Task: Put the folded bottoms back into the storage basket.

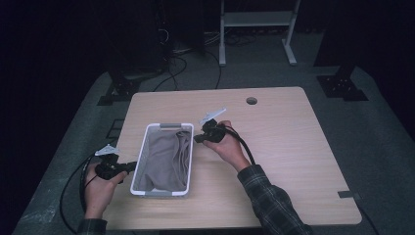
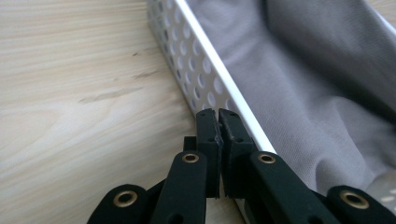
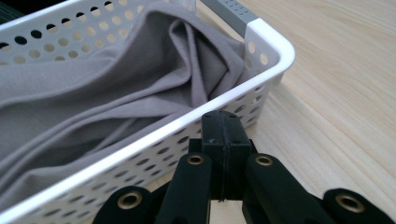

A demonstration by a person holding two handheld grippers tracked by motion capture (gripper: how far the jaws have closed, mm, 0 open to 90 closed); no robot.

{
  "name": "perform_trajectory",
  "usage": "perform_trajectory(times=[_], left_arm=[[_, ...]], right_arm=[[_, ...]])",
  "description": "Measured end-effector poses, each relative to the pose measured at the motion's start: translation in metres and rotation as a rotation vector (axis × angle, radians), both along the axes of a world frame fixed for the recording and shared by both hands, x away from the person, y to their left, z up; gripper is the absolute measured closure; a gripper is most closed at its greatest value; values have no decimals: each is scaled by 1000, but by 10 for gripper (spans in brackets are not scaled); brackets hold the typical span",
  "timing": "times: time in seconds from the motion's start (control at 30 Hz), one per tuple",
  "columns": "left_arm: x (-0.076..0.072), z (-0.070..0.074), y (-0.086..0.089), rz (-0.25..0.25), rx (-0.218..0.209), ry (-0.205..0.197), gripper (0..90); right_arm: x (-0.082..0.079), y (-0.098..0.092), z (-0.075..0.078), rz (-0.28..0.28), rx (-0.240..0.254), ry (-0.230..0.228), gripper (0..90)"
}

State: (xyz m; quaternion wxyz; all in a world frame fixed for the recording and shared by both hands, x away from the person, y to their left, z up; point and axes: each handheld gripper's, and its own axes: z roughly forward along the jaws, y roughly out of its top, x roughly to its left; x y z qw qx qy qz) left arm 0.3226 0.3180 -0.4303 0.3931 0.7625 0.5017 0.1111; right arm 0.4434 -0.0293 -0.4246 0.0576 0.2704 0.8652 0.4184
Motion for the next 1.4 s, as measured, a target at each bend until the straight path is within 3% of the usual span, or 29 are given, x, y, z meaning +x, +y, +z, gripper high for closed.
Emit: perform_trajectory(times=[0.2,0.33,0.43,0.57,0.7,0.83,1.13,1.4], left_arm=[[5,1,-7,-13,4,-8,865],[7,2,-1,8,17,-24,793],[10,1,7,42,19,-36,697],[17,-3,16,72,82,-48,525],[19,-6,23,98,99,-60,362],[22,-10,26,109,121,-41,265],[31,-21,26,103,165,-13,201],[35,-28,21,80,206,-6,184]], right_arm=[[-1,-6,1,-10,3,-7,890],[-3,-11,1,-18,4,-16,830],[-6,-21,1,-33,-1,-37,678],[-12,-41,2,-50,-26,-77,503],[-18,-65,5,-78,-22,-104,436],[-24,-88,6,-118,-30,-118,405],[-39,-135,-1,-191,-30,-113,372],[-52,-183,-19,-278,-53,-88,356]])
